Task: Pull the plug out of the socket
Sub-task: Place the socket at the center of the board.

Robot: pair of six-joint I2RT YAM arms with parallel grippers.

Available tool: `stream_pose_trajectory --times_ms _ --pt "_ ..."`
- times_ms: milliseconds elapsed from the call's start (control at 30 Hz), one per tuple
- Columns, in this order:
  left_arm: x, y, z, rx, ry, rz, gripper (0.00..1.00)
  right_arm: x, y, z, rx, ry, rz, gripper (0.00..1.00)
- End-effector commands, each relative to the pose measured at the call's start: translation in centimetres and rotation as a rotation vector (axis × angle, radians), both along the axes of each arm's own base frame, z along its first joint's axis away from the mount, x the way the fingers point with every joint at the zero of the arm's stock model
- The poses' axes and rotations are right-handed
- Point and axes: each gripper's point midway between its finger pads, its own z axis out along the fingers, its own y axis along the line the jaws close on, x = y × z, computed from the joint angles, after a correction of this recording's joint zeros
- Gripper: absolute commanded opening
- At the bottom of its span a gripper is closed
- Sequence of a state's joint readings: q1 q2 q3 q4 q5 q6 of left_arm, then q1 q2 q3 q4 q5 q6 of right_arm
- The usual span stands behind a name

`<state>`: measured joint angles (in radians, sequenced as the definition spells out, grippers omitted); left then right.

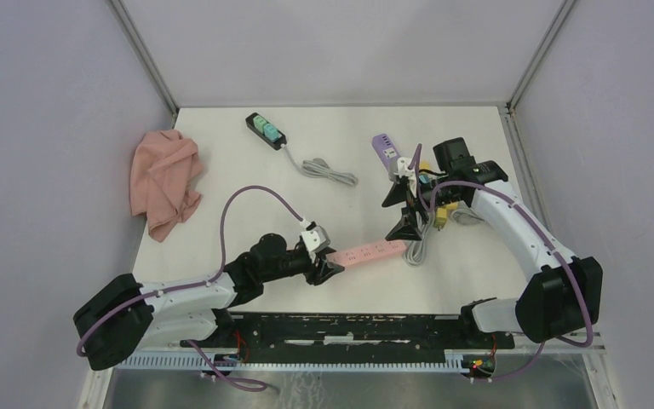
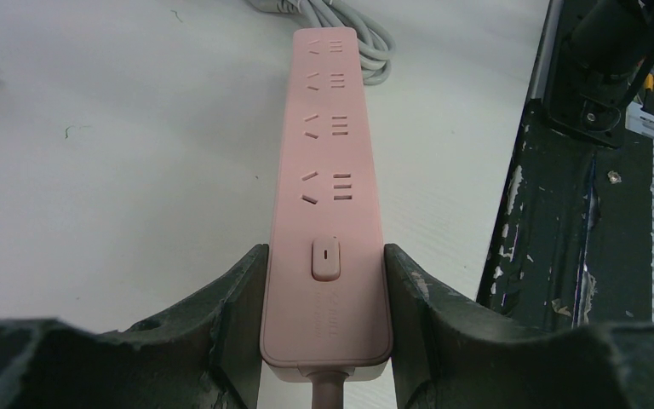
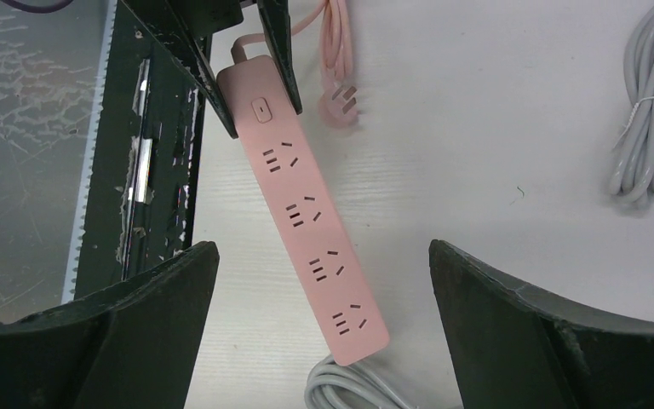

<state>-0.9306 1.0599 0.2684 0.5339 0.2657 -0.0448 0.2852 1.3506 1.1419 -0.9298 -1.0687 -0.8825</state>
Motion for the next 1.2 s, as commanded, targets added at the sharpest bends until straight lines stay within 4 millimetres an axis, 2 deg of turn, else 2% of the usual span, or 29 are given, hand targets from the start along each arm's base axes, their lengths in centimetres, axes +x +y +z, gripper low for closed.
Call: stream_pose_trajectory --times_ms 0,167,300,433,633,833,1167 --pt "0.8 -1.7 4.6 -0.126 -0.073 -0.019 0.03 -0.6 0.7 1.4 0.063 -0.026 0.030 1.00" --pt "0.9 -1.9 4.1 -0.114 -0.072 -0.023 0.03 -0.5 1.0 1.2 0.070 0.030 0.023 1.00" --pt "1.1 -1.9 4.2 -0.117 -0.073 -0.014 0.03 0.4 1.0 0.8 0.057 0.042 -0.043 1.00" --pt "1.1 -2.0 3.9 -0.117 -0.066 -0.015 0.03 0.1 1.2 0.8 0.065 0.065 -0.031 1.00" --pt "1.3 -2.3 3.7 -0.110 -0.057 -0.013 0.03 -1.9 1.8 0.5 0.054 0.031 0.078 1.00" --pt "1.6 -2.4 3.1 -0.085 -0.041 -0.006 0.03 -4.1 2.9 -1.0 0.007 -0.004 0.204 1.00" --pt "2.3 -2.6 3.3 -0.086 -0.051 0.021 0.03 -5.5 4.8 -2.2 -0.024 -0.009 0.277 1.00"
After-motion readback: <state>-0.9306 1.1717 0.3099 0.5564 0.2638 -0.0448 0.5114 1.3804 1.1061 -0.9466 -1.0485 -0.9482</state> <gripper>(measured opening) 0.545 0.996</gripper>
